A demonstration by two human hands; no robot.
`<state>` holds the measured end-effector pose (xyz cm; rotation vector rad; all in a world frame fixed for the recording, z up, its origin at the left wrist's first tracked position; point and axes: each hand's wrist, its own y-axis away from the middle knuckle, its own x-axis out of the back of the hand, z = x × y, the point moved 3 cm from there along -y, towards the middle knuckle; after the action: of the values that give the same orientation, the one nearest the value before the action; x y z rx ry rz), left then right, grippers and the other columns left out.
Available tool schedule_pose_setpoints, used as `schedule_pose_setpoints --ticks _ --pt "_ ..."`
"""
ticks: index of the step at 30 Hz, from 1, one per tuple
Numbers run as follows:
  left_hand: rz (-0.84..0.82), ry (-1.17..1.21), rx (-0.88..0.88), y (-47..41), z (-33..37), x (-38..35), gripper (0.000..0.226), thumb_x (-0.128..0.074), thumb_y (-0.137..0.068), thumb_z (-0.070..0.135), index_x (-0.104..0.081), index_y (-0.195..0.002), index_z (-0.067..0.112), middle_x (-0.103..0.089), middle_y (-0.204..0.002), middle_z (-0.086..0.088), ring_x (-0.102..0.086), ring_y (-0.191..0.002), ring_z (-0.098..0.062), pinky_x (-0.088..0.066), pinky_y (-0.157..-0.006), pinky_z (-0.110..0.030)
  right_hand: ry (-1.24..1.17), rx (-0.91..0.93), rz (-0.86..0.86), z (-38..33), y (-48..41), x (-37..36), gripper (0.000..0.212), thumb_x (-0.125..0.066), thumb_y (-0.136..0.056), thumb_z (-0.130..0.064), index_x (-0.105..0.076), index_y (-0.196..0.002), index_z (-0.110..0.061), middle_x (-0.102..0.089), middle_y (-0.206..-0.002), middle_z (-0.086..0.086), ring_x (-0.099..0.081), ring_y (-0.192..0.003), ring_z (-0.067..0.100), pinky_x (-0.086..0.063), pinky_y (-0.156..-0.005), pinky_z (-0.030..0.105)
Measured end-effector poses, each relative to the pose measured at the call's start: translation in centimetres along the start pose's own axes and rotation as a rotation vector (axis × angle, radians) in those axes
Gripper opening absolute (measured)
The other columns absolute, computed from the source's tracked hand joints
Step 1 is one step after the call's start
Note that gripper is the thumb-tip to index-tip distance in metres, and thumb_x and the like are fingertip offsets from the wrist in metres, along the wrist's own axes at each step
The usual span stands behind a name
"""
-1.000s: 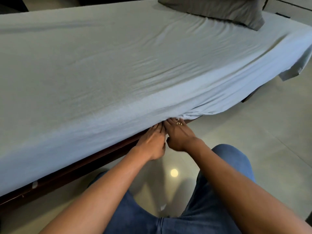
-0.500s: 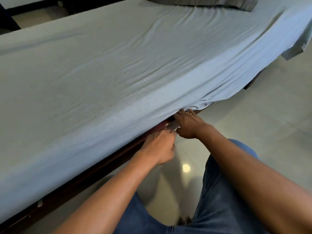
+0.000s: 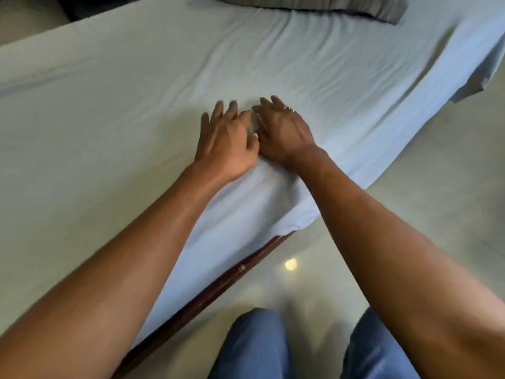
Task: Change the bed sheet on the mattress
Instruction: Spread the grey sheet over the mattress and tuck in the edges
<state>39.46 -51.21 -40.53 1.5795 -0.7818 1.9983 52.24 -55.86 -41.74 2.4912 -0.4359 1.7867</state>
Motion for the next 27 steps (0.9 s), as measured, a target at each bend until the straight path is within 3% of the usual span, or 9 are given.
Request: schedule_pose_setpoints --ticks 2,4,8,15,23,27 --pt "-0.116 -0.042 0.039 -2.3 -1.2 -2.7 0.066 -0.022 -0.097 0.047 -0.036 -0.154 0.016 -0.026 -0.163 -0.020 -0.016 -0.152 -0.042 -0.014 -0.120 -0.064 0.086 0.014 -0.022 1.2 -1.4 -1.3 0.077 -0.021 -0.086 -0.048 -0.049 -0.148 -0.012 -0.041 -0.158 0.014 -0.033 -0.149 0.032 -0.027 -0.120 0.045" --pt "-0.137 -0.062 0.039 -1.9 -1.3 -4.1 0.072 -0.007 -0.098 0.048 -0.028 -0.158 0.015 -0.020 -0.164 -0.022 -0.012 -0.153 -0.043 -0.009 -0.119 -0.067 0.127 0.036 0.002 1.5 -1.2 -2.2 0.066 -0.026 -0.094 -0.041 -0.045 -0.151 -0.014 -0.038 -0.161 0.013 -0.032 -0.150 0.032 -0.025 -0.121 0.048" --pt "-0.103 -0.008 0.027 -1.5 -0.7 -3.5 0.065 -0.011 -0.102 0.043 -0.019 -0.161 0.015 -0.011 -0.166 -0.022 -0.003 -0.155 -0.040 -0.006 -0.119 -0.065 0.129 0.002 0.008 0.9 -0.9 -1.8 0.059 -0.034 -0.101 -0.034 -0.037 -0.157 -0.016 -0.027 -0.167 0.009 -0.020 -0.156 0.027 -0.021 -0.124 0.046" --pt "-0.204 0.006 0.043 -2.4 -1.1 -2.3 0.069 -0.019 -0.101 0.042 -0.004 -0.162 0.014 0.008 -0.166 -0.023 0.015 -0.153 -0.041 -0.004 -0.118 -0.065 0.134 -0.007 -0.043 0.2 -2.0 -1.7 0.058 -0.034 -0.104 -0.026 -0.029 -0.160 -0.013 -0.017 -0.169 0.008 -0.007 -0.158 0.024 -0.022 -0.123 0.051" --pt "-0.216 -0.048 0.033 -2.6 -1.3 -2.8 0.067 -0.022 -0.101 0.041 -0.008 -0.162 0.017 0.004 -0.168 -0.018 0.011 -0.155 -0.037 -0.007 -0.119 -0.064 0.127 -0.001 -0.055 0.5 -2.2 -2.4 0.063 -0.016 -0.103 -0.036 -0.022 -0.162 -0.013 -0.011 -0.170 0.008 -0.002 -0.158 0.023 -0.017 -0.125 0.051" --pt "-0.165 -0.086 0.063 -2.1 -1.2 -3.5 0.065 -0.020 -0.101 0.042 -0.014 -0.162 0.018 -0.004 -0.169 -0.015 0.005 -0.156 -0.033 -0.008 -0.121 -0.061 0.128 0.028 -0.076 1.0 -1.8 -2.9 0.064 -0.016 -0.103 -0.037 -0.015 -0.163 -0.014 -0.004 -0.171 0.008 0.004 -0.158 0.023 -0.011 -0.126 0.049"
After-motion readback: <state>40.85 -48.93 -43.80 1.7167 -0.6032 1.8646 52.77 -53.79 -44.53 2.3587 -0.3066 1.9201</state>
